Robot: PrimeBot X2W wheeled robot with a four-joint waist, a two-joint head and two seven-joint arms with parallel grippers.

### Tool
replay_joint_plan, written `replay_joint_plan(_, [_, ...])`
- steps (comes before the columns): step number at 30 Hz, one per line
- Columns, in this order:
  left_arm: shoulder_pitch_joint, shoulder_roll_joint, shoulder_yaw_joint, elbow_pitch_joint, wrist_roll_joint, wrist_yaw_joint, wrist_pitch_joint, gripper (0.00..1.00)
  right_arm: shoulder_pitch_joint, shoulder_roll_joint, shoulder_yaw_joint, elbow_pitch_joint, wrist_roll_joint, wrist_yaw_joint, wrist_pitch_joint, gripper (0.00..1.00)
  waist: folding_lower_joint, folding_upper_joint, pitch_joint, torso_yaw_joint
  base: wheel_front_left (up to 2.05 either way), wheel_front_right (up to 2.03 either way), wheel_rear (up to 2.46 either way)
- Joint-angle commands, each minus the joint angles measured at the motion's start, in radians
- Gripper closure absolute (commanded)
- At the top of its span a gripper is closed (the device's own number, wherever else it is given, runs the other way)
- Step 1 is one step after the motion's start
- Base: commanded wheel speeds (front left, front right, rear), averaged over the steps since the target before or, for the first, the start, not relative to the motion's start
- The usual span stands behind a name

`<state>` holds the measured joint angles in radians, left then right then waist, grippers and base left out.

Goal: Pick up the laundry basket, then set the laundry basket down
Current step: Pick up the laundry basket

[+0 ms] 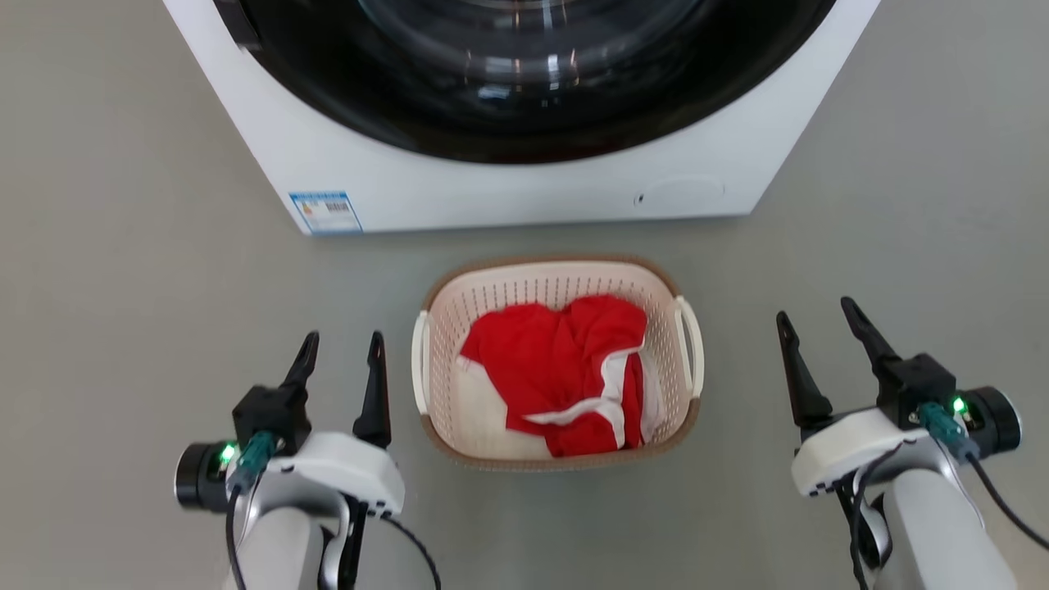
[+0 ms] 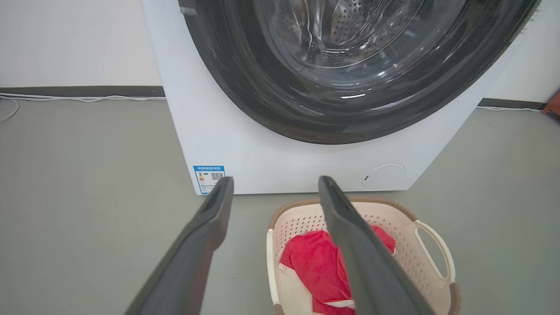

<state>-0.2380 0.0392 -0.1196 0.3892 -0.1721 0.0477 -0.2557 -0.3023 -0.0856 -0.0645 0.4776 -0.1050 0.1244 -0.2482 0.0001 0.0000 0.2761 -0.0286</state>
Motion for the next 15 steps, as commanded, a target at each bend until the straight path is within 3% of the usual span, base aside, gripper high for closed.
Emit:
replay_joint_plan(1, [-0.045, 0.011, 0.021, -0.014, -0.004, 0.012, -0.006, 0.0, -0.032, -0.006, 0.019, -0.008, 0.001, 0.006, -0.014, 0.0, -0.0001, 0.0, 0.049, 0.001, 0.0, 0.0, 0.0])
replay_joint_plan(15, [-0.29, 0.011, -0.094, 0.226, -0.053, 0.077, -0.006, 0.0, -0.261, -0.033, 0.043, 0.196, 0.028, 0.006, -0.014, 0.0, -0.0001, 0.0, 0.319, 0.007, 0.0, 0.0, 0.0])
